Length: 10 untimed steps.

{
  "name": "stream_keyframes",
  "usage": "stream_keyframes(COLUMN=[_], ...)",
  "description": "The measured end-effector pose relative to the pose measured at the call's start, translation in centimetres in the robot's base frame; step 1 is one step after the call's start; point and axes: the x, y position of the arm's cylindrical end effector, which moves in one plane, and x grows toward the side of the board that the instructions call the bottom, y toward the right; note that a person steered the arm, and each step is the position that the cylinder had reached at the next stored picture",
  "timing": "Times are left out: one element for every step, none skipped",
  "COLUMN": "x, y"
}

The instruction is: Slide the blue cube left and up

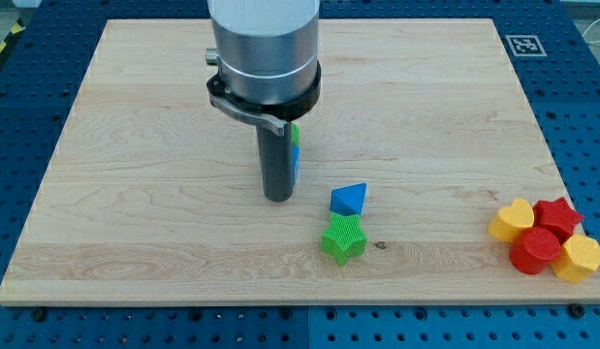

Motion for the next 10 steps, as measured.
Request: stream_keyframes(x=[-1.1,-2.4,-2.5,-3.5,-4.2,-4.2,-4.8,-6.2,-9.0,-9.4], y=[-0.2,-1.6,-4.8,-4.4,-1.9,2.7,6.4,9.0,9.4,8.0])
